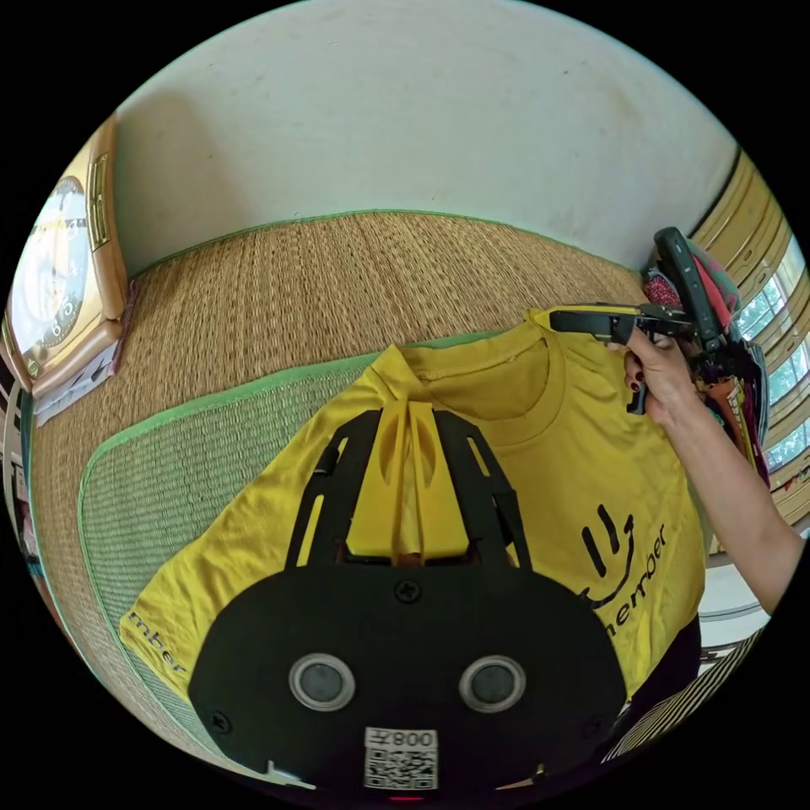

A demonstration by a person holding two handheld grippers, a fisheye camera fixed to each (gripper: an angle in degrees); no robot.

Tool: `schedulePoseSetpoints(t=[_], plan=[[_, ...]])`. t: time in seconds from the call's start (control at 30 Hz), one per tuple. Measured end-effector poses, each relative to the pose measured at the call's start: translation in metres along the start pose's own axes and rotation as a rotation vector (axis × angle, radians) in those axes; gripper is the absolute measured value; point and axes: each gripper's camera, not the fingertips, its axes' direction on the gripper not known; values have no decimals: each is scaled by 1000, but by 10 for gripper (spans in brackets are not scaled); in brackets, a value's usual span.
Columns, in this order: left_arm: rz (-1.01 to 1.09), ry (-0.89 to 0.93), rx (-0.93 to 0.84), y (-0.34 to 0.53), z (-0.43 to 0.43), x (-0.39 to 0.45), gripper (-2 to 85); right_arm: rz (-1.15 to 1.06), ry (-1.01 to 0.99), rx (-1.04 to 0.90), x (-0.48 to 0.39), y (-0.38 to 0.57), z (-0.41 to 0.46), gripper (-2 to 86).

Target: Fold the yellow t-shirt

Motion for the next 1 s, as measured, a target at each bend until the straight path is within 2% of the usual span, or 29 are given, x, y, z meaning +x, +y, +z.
schedulePoseSetpoints(t=[0.33, 0.5, 0.6, 0.67, 0.8, 1.0], plan=[[-17, -19, 22, 37, 4, -10, 2, -22, -93, 127, 0, 30, -18, 1], [7, -47, 27, 57, -2, -13, 2, -78, -50, -25, -12, 15, 25, 1], [11, -99, -55, 70, 4, -21, 3, -13, -67, -14, 1, 7, 27, 1], [-4, -100, -27, 84, -4, -27, 3, 2, -60, -5, 3, 7, 25, 1], [-53, 13, 37, 143, -41, -43, 6, 8, -92, 66, 13, 33, -5, 1], [-237, 187, -53, 298, -91, -70, 20, -55, -201, 36, 38, 153, -71, 1]])
